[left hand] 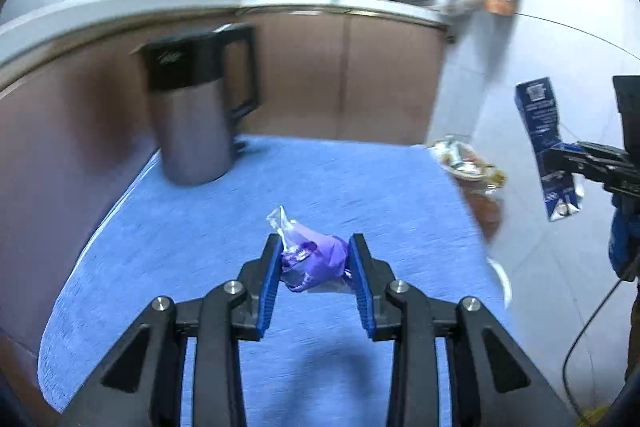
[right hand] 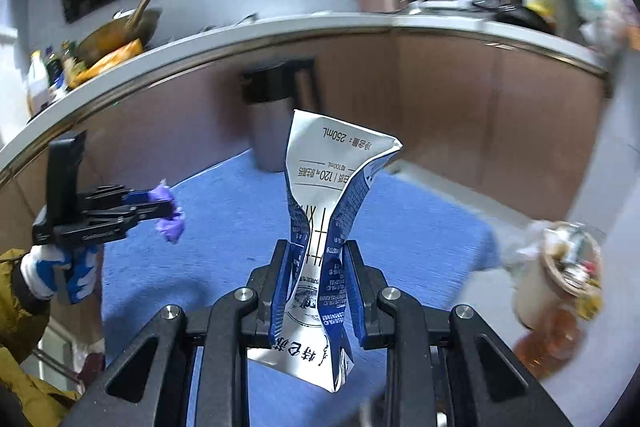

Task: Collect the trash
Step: 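Carry the wrapper and milk carton over the bin and open both tools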

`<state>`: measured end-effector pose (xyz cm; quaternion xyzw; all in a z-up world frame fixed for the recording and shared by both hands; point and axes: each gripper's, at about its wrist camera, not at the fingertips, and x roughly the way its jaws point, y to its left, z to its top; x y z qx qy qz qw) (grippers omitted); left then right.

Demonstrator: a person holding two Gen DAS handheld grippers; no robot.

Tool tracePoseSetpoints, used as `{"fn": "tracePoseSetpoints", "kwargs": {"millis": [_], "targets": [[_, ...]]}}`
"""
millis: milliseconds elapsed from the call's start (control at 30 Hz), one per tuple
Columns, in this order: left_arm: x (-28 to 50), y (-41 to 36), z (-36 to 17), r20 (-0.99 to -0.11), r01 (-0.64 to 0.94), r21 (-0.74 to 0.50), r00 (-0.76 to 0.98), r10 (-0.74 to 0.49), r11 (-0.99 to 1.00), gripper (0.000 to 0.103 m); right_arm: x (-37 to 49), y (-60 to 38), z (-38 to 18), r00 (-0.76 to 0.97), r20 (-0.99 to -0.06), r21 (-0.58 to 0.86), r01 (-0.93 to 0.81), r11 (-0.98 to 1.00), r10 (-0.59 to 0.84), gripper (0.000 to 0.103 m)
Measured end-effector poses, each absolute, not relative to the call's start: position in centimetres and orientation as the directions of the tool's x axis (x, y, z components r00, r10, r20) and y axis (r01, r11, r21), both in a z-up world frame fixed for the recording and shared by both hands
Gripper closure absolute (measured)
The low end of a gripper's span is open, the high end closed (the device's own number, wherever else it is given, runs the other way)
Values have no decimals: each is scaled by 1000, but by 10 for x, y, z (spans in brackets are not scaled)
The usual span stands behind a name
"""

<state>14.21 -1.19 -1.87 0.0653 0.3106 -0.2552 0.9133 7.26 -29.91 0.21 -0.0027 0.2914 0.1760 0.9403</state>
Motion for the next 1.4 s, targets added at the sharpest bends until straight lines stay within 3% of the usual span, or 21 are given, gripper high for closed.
{"fn": "tracePoseSetpoints", "kwargs": {"millis": [267,600,933,1400], "targets": [[112,-136,1,-594,654,-33,595,-541,756,71,32,-379,-27,790,-587,101,-142,985,175,78],[99,-269,-54,-671,708,50,546,-501,704,71,23,-448,-124,703,-694,222,1,975,157,78],[95,-336,-110,-734,736,139,526,-430,663,71,43,-472,-209,614,-759,322,68,944,215,78],[127,-370,-158,-801,744,126,467,-376,656,69,72,-481,-286,487,-841,330,123,936,233,78]]}}
